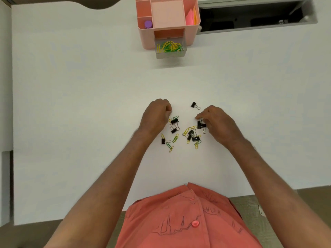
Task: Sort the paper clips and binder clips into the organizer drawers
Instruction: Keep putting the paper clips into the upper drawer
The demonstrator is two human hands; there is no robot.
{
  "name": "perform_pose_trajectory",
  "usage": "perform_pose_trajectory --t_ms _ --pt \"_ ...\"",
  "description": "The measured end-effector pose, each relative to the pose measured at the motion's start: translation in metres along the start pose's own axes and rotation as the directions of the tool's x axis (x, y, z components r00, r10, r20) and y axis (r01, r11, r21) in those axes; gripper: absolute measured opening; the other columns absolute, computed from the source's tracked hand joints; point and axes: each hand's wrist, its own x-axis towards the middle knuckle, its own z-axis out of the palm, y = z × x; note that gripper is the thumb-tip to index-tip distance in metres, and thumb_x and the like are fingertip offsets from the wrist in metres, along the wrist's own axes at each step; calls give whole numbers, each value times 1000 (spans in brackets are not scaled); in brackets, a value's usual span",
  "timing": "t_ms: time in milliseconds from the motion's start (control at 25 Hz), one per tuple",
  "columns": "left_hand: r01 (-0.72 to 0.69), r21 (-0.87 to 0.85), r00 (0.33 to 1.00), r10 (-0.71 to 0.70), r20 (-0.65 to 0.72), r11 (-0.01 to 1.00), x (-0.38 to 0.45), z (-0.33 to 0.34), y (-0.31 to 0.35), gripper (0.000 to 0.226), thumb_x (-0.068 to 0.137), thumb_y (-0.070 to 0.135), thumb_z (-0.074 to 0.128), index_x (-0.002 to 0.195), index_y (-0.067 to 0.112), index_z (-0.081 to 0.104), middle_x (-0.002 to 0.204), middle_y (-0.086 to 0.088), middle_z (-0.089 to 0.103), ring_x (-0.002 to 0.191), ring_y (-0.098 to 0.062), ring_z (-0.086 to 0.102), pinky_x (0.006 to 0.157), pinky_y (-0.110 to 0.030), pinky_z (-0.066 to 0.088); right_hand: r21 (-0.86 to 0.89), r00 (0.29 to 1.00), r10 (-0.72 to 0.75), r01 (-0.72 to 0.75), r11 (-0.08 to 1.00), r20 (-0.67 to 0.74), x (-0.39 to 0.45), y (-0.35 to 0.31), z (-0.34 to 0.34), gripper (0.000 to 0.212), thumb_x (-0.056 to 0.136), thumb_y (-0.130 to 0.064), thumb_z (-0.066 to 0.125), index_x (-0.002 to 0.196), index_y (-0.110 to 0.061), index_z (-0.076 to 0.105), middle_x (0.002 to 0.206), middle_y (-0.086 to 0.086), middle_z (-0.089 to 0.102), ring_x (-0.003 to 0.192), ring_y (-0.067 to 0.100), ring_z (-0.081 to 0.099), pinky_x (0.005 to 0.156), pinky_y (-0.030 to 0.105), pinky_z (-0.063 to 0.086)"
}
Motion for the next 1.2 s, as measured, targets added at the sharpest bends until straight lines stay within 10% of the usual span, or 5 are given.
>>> perform_pose_trajectory --t_ms 440,1200 --pt "-18 62 999 21 -49 998 -35 18 -13 19 96 15 64 115 16 66 108 -1 66 107 -22 57 84 -35 50 15 989 76 -79 997 129 16 1 -5 9 86 -22 68 86 -23 59 93 -5 51 80 20 54 67 32 41" --pt "83 41 996 -82 -17 996 -25 16 -8 7 95 17 64 100 16 68 100 -3 64 86 -25 63 74 -35 50 81 996 -85 84 993 14 5 0 3 22 95 -13 62 110 -28 67 109 -7 53 86 11 52 72 31 48"
